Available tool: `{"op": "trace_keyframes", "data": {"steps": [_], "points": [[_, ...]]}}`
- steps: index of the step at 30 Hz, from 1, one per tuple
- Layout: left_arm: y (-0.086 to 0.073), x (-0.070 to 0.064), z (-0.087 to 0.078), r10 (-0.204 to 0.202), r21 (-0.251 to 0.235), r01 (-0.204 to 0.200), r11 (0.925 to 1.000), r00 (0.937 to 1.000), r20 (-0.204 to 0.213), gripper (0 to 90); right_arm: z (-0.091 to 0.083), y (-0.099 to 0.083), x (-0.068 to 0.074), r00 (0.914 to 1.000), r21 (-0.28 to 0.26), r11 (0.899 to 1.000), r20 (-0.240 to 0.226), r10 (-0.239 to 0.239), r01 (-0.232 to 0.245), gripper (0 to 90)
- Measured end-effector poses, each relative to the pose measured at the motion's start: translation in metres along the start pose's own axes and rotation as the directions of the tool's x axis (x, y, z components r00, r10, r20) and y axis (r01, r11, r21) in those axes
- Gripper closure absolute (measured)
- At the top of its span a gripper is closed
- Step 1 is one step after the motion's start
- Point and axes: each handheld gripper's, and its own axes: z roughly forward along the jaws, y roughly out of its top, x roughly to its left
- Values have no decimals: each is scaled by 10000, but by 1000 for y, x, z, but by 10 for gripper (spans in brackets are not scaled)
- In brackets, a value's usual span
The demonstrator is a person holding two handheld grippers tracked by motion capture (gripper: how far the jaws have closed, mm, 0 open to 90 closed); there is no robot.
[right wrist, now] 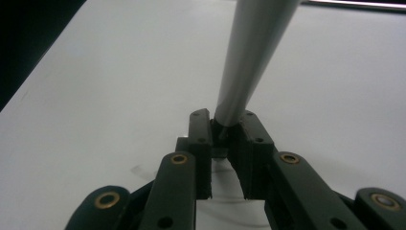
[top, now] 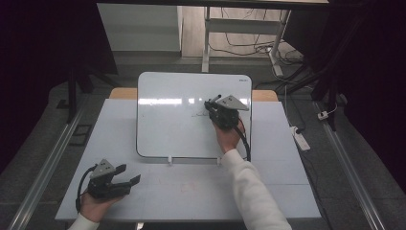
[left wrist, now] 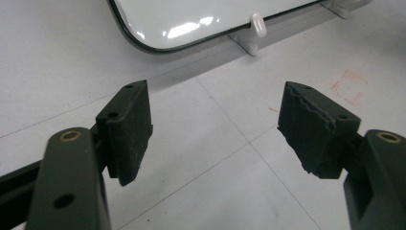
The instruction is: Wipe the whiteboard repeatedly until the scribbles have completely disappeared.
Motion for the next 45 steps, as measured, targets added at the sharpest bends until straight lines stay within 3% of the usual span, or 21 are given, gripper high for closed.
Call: {"op": "trace_keyframes", "data": {"steps": [2,3,5,6,7,9,11,12,13,15,17,18,20,24,27,29,35,38,41,43,45], "points": [[1,2,0,-32,-8,32,10000,10000,-10,282,0,-2,8,9997,159,9997,-144,-199,201,778],[1,2,1,-30,17,30,10000,10000,-8,281,2,-6,19,9969,351,9979,-584,-521,542,779],[1,2,3,-9,65,9,10000,10000,7,281,5,-17,43,9830,704,9885,-1355,-1237,1341,779],[1,2,3,20,102,-20,9999,10000,22,281,4,-19,48,9780,665,9833,-1343,-1596,1695,779],[1,1,3,37,114,-37,9999,10000,20,281,4,-19,43,9790,623,9851,-1377,-1503,1600,779],[0,0,3,56,92,-56,9999,10000,25,281,-1,-13,22,9954,374,9963,-593,-746,769,779],[1,0,2,38,49,-38,10000,10000,19,281,-5,-9,5,9999,178,9998,-136,-47,50,779],[1,0,2,27,42,-27,10000,10000,21,281,-5,-9,7,10000,127,9999,-33,15,-14,779],[1,0,2,27,41,-28,10000,10000,34,281,-5,-10,15,9998,206,9997,-90,-164,166,779],[2,1,4,24,75,-24,10000,10000,16,280,0,-17,37,9926,612,9936,-827,-893,945,778],[1,1,4,63,89,-63,9999,10000,16,280,0,-22,47,9831,640,9845,-935,-1571,1634,779],[1,0,3,62,69,-62,10000,10000,26,280,-2,-21,40,9873,584,9894,-963,-1267,1326,779],[1,0,2,41,24,-41,10000,10000,23,281,-12,-16,11,9982,248,9980,125,-591,588,778],[2,1,2,11,13,-11,10000,10000,23,281,-15,-18,15,9982,156,9986,308,-519,514,779],[2,0,4,67,68,-67,10000,10000,45,280,-7,-27,38,9942,336,9947,-482,-959,976,779],[2,-1,3,87,40,-88,10000,9999,55,280,-6,-28,43,9920,291,9927,-514,-1154,1170,779],[1,1,1,11,-47,-11,10000,10000,46,280,-22,-23,8,9953,-56,9990,864,-437,444,779],[2,1,2,19,-12,-18,10000,10000,62,281,-27,-25,-3,9951,-316,9993,969,212,-182,779],[3,0,3,75,2,-75,10000,9999,80,280,-20,-30,19,9992,21,9995,254,-310,310,778],[3,-1,4,91,14,-91,10000,9999,77,280,-18,-31,30,9936,219,9935,157,-1117,1113,779],[3,-1,3,103,12,-103,9999,9999,76,280,-23,-28,16,9952,148,9962,459,-868,862,779]]}}
